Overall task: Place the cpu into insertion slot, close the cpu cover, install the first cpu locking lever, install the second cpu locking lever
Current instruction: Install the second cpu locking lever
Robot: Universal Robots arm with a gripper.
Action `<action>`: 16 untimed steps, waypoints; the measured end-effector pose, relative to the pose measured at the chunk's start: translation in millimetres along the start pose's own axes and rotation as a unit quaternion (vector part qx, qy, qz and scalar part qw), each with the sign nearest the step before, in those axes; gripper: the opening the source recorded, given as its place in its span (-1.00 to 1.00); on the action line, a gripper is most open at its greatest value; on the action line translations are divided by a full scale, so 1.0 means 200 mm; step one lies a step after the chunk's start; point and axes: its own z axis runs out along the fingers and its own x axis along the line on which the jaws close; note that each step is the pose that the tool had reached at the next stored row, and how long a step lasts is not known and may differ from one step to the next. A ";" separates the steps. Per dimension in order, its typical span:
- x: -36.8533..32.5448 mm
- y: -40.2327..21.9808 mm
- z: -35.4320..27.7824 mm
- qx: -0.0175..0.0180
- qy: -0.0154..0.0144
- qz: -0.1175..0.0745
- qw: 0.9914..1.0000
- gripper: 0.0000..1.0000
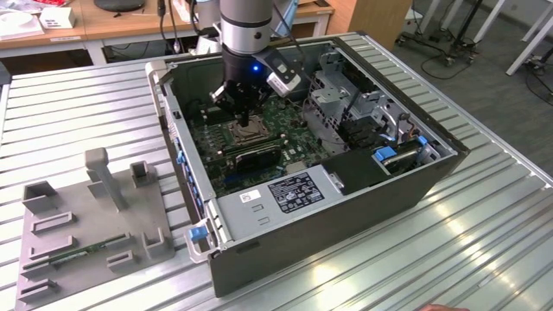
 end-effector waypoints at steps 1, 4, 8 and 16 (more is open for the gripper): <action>-0.002 -0.001 0.005 0.000 0.000 0.000 1.000 -0.79; -0.004 -0.004 0.024 0.000 0.000 0.000 1.000 -0.79; -0.003 -0.007 0.057 0.001 0.000 0.000 1.000 -0.79; -0.001 -0.010 0.125 0.001 0.001 0.000 1.000 -0.79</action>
